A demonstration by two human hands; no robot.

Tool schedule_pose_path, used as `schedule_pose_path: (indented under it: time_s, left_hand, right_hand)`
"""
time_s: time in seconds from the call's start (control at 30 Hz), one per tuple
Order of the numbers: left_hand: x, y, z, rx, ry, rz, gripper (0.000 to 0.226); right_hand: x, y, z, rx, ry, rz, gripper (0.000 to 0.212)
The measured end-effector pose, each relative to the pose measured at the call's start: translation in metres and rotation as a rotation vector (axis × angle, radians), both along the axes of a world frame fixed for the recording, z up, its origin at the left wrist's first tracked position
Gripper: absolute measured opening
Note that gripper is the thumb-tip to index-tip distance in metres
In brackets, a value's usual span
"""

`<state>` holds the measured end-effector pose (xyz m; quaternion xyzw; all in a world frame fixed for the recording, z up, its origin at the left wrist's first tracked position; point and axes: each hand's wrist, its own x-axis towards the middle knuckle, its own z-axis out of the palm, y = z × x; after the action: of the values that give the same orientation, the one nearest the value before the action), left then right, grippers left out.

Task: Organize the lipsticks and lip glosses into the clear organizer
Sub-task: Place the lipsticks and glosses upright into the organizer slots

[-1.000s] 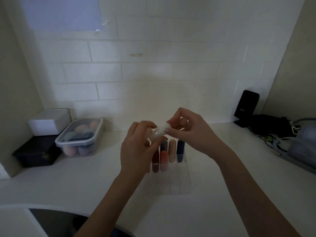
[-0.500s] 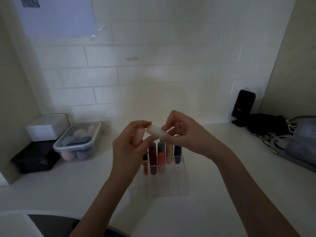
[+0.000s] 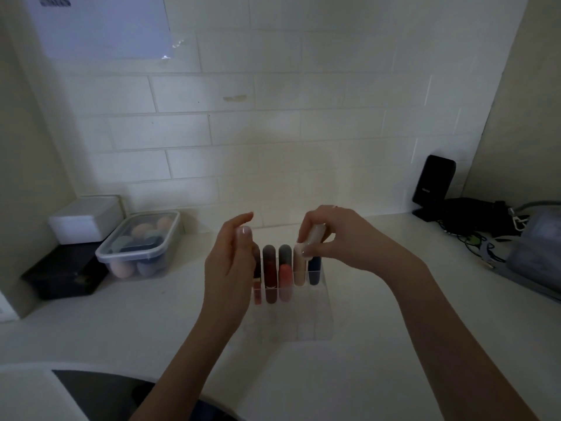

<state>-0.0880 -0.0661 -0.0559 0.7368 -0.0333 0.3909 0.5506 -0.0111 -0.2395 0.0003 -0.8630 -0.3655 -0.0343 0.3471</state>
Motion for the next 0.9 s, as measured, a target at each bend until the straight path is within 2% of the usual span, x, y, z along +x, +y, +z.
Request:
schedule_pose_path:
  time_s: [0.13, 0.2, 0.33, 0.43, 0.7, 0.9]
  left_hand:
    - [0.002, 0.002, -0.001, -0.043, 0.070, -0.089, 0.029]
    - [0.001, 0.002, -0.002, -0.024, 0.079, -0.088, 0.030]
    - [0.000, 0.003, -0.006, 0.015, 0.054, -0.013, 0.015]
    - [0.001, 0.003, -0.005, 0.009, 0.027, 0.039, 0.018]
    - [-0.001, 0.000, -0.001, -0.056, -0.033, 0.047, 0.025]
    - [-0.002, 0.000, -0.001, -0.028, -0.040, 0.061, 0.026]
  right_hand:
    - [-0.001, 0.005, -0.008, -0.149, -0.013, 0.006, 0.036]
    - [-0.001, 0.005, -0.012, -0.174, 0.014, 0.029, 0.034]
    - [-0.002, 0.007, -0.009, -0.145, -0.005, 0.023, 0.035]
    - [-0.005, 0.010, -0.008, -0.150, 0.005, 0.032, 0.025]
    - [-0.017, 0.022, -0.004, -0.220, -0.017, 0.062, 0.020]
    - [-0.016, 0.026, -0.010, -0.327, -0.188, 0.011, 0.012]
